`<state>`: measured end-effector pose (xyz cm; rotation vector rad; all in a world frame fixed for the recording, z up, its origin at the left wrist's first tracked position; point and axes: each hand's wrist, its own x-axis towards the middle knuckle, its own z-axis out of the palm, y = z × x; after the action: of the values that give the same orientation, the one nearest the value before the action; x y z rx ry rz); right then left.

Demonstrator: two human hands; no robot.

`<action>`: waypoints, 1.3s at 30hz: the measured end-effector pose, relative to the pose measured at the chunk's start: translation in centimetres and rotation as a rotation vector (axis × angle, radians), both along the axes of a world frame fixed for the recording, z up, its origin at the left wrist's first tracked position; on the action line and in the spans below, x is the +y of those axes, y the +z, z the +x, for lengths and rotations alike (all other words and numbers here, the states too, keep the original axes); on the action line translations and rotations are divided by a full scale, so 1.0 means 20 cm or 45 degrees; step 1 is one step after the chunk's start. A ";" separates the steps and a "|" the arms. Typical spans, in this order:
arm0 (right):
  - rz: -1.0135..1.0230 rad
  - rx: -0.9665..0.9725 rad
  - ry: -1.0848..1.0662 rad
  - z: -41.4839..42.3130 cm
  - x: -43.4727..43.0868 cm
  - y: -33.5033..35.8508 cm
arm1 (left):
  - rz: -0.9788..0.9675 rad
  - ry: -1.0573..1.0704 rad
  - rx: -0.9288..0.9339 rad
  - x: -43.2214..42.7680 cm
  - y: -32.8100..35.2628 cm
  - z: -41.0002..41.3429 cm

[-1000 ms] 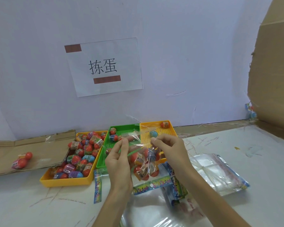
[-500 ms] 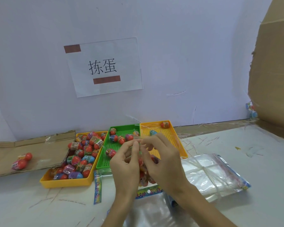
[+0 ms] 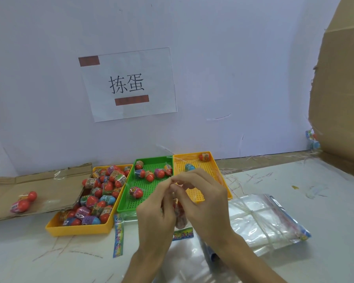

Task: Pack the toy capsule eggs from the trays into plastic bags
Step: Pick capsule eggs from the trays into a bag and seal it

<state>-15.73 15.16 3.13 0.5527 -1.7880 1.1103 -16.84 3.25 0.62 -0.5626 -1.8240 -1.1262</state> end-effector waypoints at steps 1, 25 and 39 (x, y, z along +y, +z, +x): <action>0.010 0.009 -0.013 0.00 0.00 0.00 | -0.025 0.010 0.018 -0.01 0.00 0.00; 0.130 -0.173 0.021 -0.02 0.01 -0.01 | -0.109 -0.082 -0.082 -0.02 -0.04 -0.03; 0.154 -0.072 -0.053 -0.03 0.03 -0.02 | -0.153 -0.064 -0.040 -0.03 -0.02 -0.03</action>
<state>-16.27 15.68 2.69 0.5581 -1.9171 1.0027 -17.38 2.73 0.18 -0.6676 -1.9232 -1.0692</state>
